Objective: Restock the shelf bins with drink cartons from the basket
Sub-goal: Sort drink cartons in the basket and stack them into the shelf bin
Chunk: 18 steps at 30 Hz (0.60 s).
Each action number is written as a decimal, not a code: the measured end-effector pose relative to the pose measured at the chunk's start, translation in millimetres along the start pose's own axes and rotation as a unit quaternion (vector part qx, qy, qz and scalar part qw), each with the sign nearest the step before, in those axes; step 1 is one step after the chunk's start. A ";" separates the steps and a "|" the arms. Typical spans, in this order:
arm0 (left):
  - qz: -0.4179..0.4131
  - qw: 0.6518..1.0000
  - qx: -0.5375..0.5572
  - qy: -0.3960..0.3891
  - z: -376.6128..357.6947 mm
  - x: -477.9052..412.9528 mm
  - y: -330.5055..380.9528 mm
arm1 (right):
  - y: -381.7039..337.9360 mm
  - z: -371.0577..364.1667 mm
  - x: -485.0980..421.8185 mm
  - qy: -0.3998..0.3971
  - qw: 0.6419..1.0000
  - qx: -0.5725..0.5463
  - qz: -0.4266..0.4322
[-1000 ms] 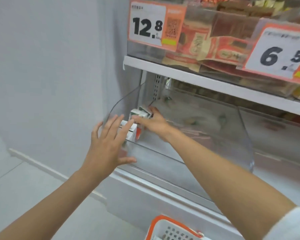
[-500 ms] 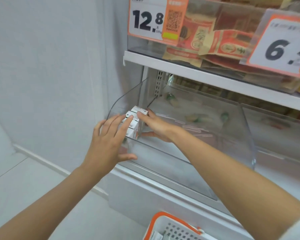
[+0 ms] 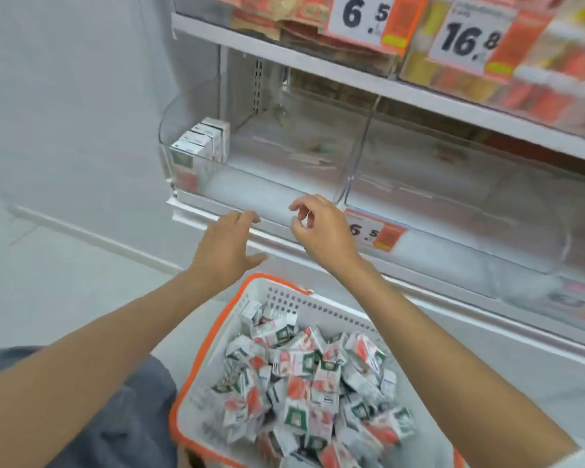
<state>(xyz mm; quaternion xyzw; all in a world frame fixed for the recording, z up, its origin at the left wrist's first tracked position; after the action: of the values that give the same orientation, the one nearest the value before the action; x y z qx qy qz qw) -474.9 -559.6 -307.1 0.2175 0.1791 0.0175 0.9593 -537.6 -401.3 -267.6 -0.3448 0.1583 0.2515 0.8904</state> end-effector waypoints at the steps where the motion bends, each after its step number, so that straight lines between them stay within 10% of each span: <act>1: 0.015 0.999 0.026 -0.045 -17.8 17.8 6.6 | 17.2 -0.9 28.3 -0.038 0.999 -0.001 -0.030; 7: 0.105 0.948 0.153 -0.258 -110.0 112.6 19.4 | 141.7 -13.1 207.7 -0.296 0.917 0.002 -0.268; 12: 0.137 0.928 0.158 -0.308 -139.2 131.9 16.2 | 185.1 -30.5 260.9 -0.244 0.890 -0.014 -0.384; 18: 0.120 0.929 0.139 -0.321 -144.7 135.8 10.2 | 174.1 -73.5 280.9 -0.360 0.885 0.186 -0.229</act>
<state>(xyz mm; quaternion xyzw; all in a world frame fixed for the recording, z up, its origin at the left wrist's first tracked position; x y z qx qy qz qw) -398.3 -475.8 -470.2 0.3628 -0.1653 0.0361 0.9164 -411.2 -246.4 -540.9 -0.0849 -0.2124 0.1135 0.9668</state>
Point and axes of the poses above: each hand's wrist, its own x-axis away from the middle knuckle, its own z-axis out of the back of the hand, y = z × x, the point moved 5 cm from there along -x, towards the middle knuckle, and after that the axes turned 5 degrees about y, right-handed, at the moved point
